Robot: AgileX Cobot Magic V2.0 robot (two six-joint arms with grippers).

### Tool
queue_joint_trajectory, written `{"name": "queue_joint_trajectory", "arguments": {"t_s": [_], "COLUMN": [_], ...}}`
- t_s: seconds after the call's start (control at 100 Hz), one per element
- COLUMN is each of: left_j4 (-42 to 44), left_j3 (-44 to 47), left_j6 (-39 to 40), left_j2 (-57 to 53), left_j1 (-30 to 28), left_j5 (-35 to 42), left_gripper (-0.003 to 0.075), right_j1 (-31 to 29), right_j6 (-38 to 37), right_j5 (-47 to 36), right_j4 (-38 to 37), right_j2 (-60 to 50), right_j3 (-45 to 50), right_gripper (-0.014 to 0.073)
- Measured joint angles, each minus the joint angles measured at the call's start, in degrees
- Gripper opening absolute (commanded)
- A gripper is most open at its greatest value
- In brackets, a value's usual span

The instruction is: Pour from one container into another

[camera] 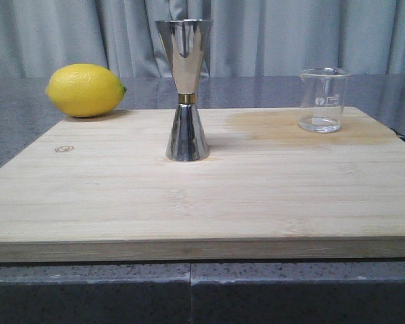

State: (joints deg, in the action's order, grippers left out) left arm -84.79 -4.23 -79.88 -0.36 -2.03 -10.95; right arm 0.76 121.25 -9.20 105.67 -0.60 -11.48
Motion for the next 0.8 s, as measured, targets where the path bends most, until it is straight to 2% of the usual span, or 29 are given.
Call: {"name": "queue_joint_trajectory", "arguments": {"t_s": [0.49,0.8], "left_j4": [0.37,0.11], "left_j3": [1.44,1.44], "left_j6": [0.00,0.00], "left_j2": [0.00,0.00], "left_j1": [0.00,0.00], "left_j5": [2.24,2.37], "left_gripper": [-0.0018,-0.0019], "right_j1": [0.00,0.00], "right_j6": [-0.17,-0.17], "right_j5": [0.20,9.97], "right_j4": [0.00,-0.11], "right_j2": [0.00,0.00], "right_j3": [2.24,2.24], "right_gripper": [-0.0072,-0.0072]}}
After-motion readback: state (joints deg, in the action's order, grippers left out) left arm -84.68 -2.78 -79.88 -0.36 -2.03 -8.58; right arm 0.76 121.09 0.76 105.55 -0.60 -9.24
